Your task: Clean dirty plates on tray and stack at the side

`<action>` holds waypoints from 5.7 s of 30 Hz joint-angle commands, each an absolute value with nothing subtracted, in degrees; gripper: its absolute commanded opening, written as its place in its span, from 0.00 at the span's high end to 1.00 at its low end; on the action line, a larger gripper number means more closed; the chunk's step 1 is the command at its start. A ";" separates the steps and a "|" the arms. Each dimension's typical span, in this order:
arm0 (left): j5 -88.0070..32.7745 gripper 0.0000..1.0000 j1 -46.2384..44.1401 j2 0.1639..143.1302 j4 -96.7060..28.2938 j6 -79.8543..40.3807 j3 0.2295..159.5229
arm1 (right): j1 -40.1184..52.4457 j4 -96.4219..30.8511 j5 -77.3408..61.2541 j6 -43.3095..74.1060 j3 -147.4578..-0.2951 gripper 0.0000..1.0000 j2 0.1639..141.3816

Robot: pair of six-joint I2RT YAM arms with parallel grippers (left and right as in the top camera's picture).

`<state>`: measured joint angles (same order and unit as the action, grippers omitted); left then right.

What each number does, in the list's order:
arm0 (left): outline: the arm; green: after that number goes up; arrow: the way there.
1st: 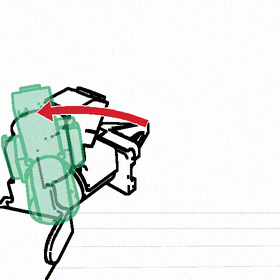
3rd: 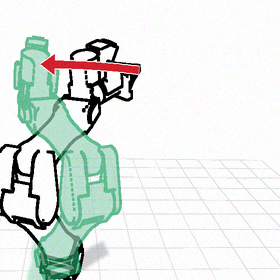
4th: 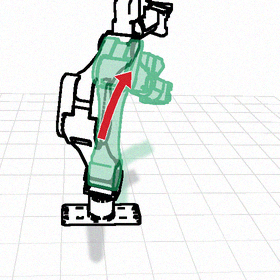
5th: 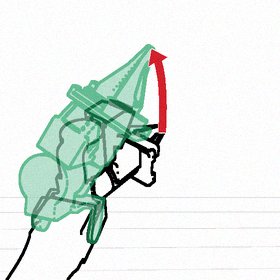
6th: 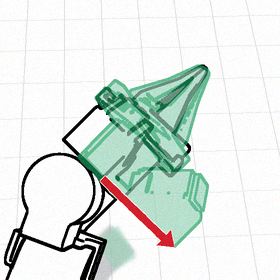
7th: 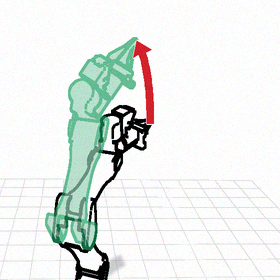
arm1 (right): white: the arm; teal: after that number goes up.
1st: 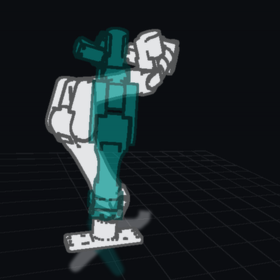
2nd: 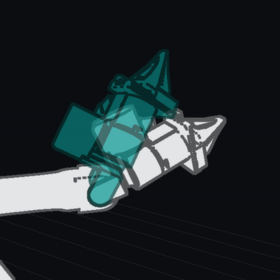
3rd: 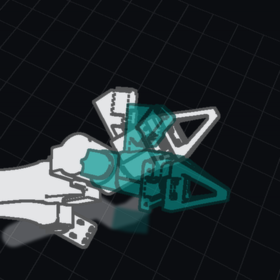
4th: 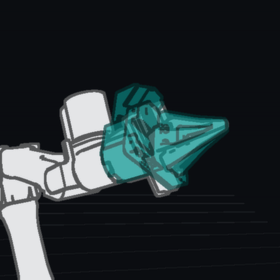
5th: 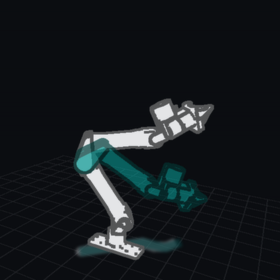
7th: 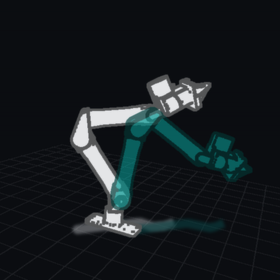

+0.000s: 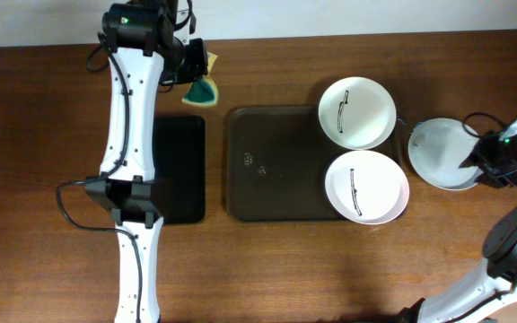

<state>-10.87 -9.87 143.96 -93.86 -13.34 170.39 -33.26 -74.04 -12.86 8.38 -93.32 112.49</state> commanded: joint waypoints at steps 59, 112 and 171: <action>-2.85 1.00 -14.48 143.15 -91.42 -15.40 157.84 | 16.19 -36.60 -10.72 22.72 -75.33 0.96 117.27; -17.45 1.00 -16.51 123.07 -63.18 -8.58 110.50 | 9.45 -34.00 -26.59 14.79 -75.29 0.96 117.49; 3.27 1.00 -27.57 139.83 -58.83 -24.97 118.45 | 9.26 -33.82 -26.81 15.03 -74.48 0.96 117.71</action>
